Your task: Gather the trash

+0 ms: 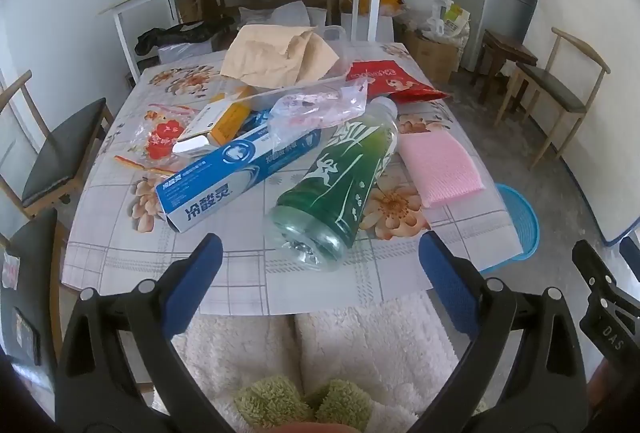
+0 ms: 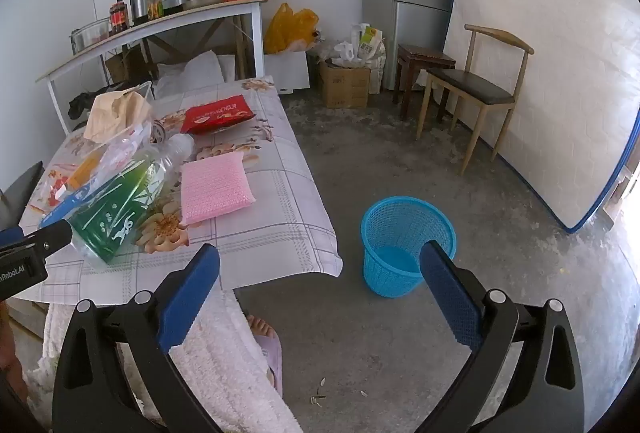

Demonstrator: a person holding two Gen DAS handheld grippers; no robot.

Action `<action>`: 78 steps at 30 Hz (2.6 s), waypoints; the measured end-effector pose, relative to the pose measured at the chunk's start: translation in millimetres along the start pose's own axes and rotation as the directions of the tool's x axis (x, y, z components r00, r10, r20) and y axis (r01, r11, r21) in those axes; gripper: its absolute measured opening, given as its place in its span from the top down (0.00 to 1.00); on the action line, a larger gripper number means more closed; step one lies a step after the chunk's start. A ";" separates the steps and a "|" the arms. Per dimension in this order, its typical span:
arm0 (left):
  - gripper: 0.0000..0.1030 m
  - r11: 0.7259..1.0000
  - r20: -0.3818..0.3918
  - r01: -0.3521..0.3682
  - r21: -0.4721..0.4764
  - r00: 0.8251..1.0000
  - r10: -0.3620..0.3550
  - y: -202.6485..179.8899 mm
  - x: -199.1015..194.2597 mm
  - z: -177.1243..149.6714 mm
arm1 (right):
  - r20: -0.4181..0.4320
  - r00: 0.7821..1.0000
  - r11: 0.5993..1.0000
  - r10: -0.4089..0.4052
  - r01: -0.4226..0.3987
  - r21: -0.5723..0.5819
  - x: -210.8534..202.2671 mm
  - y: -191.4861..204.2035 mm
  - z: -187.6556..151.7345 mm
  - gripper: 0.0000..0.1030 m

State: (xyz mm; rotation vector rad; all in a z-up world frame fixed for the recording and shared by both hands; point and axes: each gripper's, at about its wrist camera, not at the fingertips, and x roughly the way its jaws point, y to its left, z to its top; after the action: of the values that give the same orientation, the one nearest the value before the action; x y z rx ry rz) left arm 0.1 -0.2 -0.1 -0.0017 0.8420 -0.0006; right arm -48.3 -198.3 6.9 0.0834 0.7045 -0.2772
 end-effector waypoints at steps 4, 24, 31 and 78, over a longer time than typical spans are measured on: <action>0.08 1.000 0.014 0.002 -0.010 1.000 -0.002 0.8 -1.8 -0.3 | 0.005 1.000 1.000 0.002 -0.002 0.001 -0.2 -0.1 0.2 0.05; 0.08 1.000 0.007 0.008 -0.022 1.000 -0.008 6.1 -3.6 0.9 | 0.009 1.000 1.000 0.004 -0.004 -0.001 -0.5 0.7 1.2 0.05; 0.08 1.000 0.008 0.007 -0.022 1.000 -0.007 5.7 -3.2 0.7 | 0.009 1.000 1.000 0.004 -0.004 -0.004 -1.0 3.5 1.2 0.05; 0.08 1.000 0.008 0.001 -0.021 1.000 -0.001 10.9 -0.2 1.7 | 0.011 1.000 1.000 0.003 -0.003 -0.006 -0.7 9.0 1.6 0.05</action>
State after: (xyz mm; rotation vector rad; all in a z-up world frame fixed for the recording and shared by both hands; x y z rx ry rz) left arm 1.2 10.8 1.1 -0.0220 0.8343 0.0074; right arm -45.2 -189.8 8.3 0.0773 0.6941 -0.2723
